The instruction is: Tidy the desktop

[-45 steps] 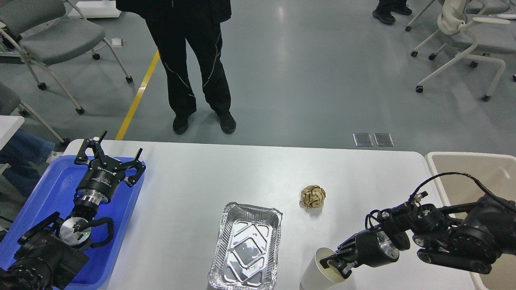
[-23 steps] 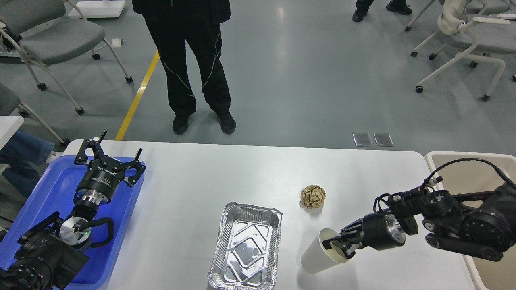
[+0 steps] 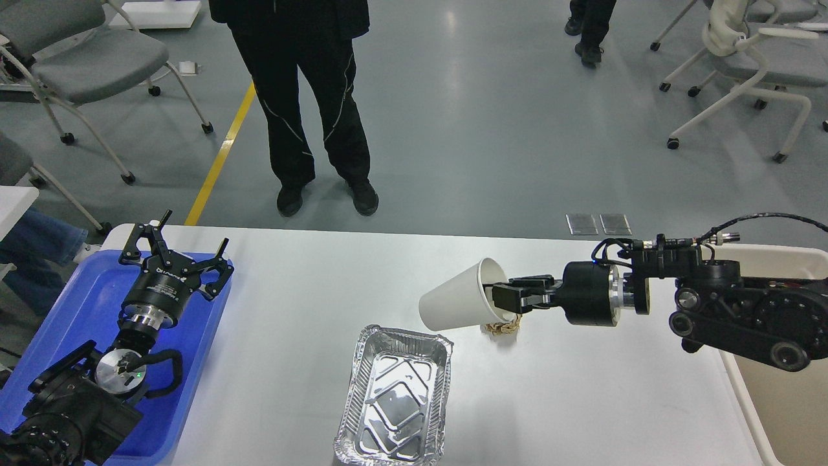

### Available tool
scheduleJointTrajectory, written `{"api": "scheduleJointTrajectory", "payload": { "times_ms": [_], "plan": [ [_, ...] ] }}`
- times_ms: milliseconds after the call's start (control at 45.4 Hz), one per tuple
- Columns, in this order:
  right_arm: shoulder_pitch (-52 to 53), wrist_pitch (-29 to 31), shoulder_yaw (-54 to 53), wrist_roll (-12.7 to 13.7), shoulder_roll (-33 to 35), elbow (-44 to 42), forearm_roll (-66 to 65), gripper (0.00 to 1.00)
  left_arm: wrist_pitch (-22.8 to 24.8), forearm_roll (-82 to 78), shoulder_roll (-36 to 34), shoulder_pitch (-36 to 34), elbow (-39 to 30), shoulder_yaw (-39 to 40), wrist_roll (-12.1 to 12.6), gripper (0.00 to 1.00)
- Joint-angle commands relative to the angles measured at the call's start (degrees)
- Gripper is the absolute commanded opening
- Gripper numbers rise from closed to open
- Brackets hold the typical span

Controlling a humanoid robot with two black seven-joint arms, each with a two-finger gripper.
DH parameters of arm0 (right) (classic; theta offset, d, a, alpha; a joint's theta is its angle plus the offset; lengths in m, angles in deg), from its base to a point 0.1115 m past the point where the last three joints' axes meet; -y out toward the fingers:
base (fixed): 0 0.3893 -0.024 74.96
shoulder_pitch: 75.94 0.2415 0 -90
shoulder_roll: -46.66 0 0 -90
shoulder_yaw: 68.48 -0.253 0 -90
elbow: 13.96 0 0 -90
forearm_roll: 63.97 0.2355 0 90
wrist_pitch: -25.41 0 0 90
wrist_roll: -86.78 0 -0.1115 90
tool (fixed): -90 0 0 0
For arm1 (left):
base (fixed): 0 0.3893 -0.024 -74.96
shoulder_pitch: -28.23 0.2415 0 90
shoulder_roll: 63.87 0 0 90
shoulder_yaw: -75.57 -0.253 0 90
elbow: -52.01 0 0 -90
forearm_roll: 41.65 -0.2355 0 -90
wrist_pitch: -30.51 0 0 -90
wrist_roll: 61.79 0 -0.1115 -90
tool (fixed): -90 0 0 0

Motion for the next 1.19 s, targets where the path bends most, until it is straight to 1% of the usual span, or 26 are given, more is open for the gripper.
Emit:
{"api": "scheduleJointTrajectory", "payload": {
  "times_ms": [0,110,220,330,418,528,550,594,727,969,1057,1167],
  "plan": [
    [0.5,0.1,-6.2,0.1,0.4,1.0,12.1,0.0,0.0,0.0,0.0,0.0,0.0,0.0,0.0,1.0],
    [0.5,0.1,-7.3,0.3,0.4,0.6,17.0,0.0,0.0,0.0,0.0,0.0,0.0,0.0,0.0,1.0],
    [-0.2,0.0,-7.8,0.8,0.5,-0.4,18.4,0.0,0.0,0.0,0.0,0.0,0.0,0.0,0.0,1.0],
    [-1.0,-1.1,-7.6,2.0,0.8,-3.5,19.4,0.0,0.0,0.0,0.0,0.0,0.1,0.0,0.0,1.0],
    [-2.0,-1.8,-7.5,2.8,2.2,-7.2,24.1,0.0,0.0,0.0,0.0,0.0,0.0,0.0,0.0,1.0],
    [-2.7,-2.2,-6.7,2.9,4.8,-13.7,33.0,0.0,0.0,0.0,0.0,0.0,0.1,0.0,0.0,1.0],
    [-3.3,-2.2,-6.5,2.9,6.0,-16.8,36.5,0.0,0.0,0.0,0.0,0.0,0.1,0.0,0.0,1.0],
    [-3.8,-2.2,-6.6,2.9,7.0,-19.3,38.7,0.0,0.0,0.0,0.0,0.0,0.0,0.0,0.0,1.0],
    [-5.2,-2.1,-6.6,3.0,10.1,-27.6,43.3,0.0,0.0,0.0,0.0,0.0,0.0,0.0,0.0,1.0],
    [-8.5,-1.5,-6.6,3.2,12.1,-46.2,48.9,0.0,0.0,0.0,0.0,0.0,0.0,0.0,0.0,1.0],
    [-9.9,-1.4,-6.6,4.5,12.1,-53.7,50.0,0.0,0.0,0.0,0.0,0.0,0.0,0.0,0.0,1.0],
    [-12.4,-1.5,-6.6,8.5,11.4,-61.5,51.8,0.0,0.0,0.0,0.0,0.0,0.0,0.0,0.0,1.0]
  ]
}}
